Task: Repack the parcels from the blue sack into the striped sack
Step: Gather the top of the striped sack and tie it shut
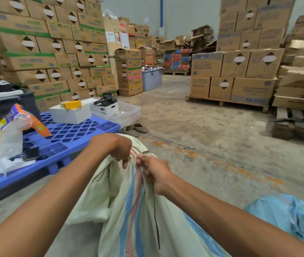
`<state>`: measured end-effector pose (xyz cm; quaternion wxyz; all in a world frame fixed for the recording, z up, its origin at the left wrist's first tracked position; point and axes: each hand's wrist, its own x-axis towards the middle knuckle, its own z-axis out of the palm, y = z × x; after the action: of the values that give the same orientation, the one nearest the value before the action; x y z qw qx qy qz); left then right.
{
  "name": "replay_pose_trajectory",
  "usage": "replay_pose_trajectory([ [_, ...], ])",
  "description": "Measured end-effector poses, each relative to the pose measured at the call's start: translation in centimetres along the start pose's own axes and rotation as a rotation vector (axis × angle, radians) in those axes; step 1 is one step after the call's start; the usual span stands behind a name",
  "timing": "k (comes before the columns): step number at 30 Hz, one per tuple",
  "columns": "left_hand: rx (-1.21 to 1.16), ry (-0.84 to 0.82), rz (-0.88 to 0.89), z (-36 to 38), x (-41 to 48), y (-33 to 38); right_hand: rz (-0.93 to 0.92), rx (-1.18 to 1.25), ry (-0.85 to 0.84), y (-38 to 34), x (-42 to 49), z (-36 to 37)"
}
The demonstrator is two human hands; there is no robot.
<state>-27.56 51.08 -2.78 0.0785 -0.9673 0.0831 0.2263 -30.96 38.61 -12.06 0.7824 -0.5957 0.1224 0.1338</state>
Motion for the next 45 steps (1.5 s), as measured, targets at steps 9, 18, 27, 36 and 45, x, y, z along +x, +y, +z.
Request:
replay_pose_trajectory([
  [9,0.206,0.049,0.102,-3.1,-1.2,4.0,-0.022,0.006,-0.171,-0.4,-1.0,0.0],
  [18,-0.232,0.096,0.286,-3.1,0.4,1.6,-0.245,-0.029,-0.203,1.1,-2.9,-1.2],
  [27,-1.133,0.065,0.436,3.1,3.4,2.1,-0.397,-0.413,0.066,-0.8,-0.8,-6.2],
  [36,-0.975,0.105,0.701,5.1,6.3,5.9,-0.094,-0.567,0.061,-5.7,-1.9,-9.2],
  [45,-0.645,0.671,0.562,5.5,7.2,9.1,0.357,-0.42,-0.122,-6.6,-0.5,-12.9],
])
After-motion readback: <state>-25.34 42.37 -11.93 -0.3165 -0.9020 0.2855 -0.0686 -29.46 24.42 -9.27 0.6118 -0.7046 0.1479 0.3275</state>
